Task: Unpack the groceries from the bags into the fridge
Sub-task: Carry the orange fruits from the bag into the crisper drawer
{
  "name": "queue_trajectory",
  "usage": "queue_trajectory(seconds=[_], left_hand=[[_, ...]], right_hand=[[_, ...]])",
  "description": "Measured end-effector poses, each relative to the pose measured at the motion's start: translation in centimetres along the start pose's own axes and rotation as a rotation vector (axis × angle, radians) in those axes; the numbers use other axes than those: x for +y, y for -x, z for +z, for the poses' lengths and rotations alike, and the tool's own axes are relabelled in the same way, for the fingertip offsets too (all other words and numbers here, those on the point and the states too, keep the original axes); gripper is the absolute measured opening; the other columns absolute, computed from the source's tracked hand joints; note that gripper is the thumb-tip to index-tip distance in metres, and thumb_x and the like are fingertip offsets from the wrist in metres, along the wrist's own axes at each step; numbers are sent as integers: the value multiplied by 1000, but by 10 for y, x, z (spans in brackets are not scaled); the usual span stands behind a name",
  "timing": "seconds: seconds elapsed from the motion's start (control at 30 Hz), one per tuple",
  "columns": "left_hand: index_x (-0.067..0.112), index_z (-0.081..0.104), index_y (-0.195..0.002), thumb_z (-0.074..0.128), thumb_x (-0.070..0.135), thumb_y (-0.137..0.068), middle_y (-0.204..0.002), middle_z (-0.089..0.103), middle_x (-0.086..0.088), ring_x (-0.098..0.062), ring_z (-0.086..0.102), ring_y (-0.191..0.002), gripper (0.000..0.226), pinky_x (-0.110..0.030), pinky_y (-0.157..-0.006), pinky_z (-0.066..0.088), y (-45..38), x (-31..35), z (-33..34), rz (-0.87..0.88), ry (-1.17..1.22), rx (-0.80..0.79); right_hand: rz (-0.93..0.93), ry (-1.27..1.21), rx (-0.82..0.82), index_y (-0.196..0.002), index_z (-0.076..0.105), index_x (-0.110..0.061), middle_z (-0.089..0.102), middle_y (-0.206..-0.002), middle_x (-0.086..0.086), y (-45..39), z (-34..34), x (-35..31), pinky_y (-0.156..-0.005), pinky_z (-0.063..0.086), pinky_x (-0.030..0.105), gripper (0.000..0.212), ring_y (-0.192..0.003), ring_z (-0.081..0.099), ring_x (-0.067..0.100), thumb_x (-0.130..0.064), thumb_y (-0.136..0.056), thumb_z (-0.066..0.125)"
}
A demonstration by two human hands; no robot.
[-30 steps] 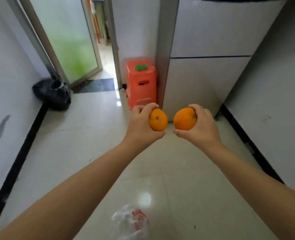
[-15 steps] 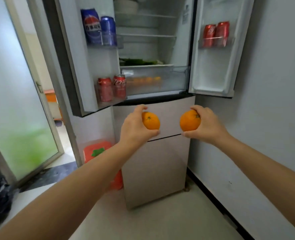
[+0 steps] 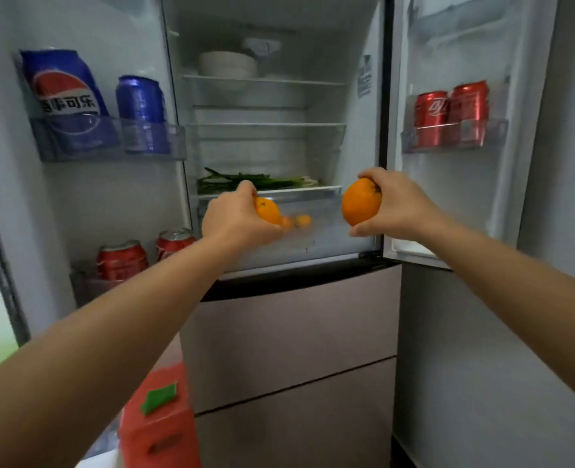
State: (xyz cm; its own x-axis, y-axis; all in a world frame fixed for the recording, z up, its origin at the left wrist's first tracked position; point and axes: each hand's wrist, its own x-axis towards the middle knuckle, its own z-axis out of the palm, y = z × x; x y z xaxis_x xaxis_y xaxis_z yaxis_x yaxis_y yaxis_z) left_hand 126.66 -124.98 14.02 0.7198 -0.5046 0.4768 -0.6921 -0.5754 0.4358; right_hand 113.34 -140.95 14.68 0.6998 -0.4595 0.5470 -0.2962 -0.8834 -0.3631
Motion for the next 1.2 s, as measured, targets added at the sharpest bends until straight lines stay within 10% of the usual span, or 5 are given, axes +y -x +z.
queue_trajectory(seconds=[0.4,0.6,0.93,1.07,1.2], left_hand=[[4,38,-137,60,26,-88,-126,47,-18,-32,52,-105,58,-36,-84,46,-246,-12,47,-187,-202,-375],[12,25,-144,60,27,-90,-139,36,-19,-39,46,-122,66,-44,-98,45,-310,-33,78,-381,-221,-525],[6,37,-139,54,32,-92,-142,43,-16,-29,51,-118,56,-34,-90,44,-364,-81,122,-578,-507,-777],[11,50,-121,54,27,-92,-104,53,-13,-22,51,-76,33,-25,-59,43,-376,-91,147,-564,-592,-904],[0,47,-134,57,22,-92,-135,54,-16,-23,50,-92,49,-29,-72,46,-380,-111,164,-513,-678,-1041]], right_hand=[[-124,67,-64,-130,41,-17,42,-128,12,-236,79,14,-88,43,33,77,-110,49,30,-31,-65,80],[-193,153,-393,-126,43,-17,38,-108,1,-332,134,10,-49,52,27,74,-94,48,24,-33,-65,81],[-388,573,-1049,-127,45,-12,42,-106,2,-399,232,41,-58,54,34,60,-94,53,24,-22,-75,73],[-545,525,-1046,-123,50,-13,53,-107,6,-408,260,42,-81,57,43,59,-100,58,29,-28,-72,75],[-664,454,-954,-121,49,-13,59,-122,13,-408,298,45,-89,53,37,63,-107,59,32,-36,-69,77]])
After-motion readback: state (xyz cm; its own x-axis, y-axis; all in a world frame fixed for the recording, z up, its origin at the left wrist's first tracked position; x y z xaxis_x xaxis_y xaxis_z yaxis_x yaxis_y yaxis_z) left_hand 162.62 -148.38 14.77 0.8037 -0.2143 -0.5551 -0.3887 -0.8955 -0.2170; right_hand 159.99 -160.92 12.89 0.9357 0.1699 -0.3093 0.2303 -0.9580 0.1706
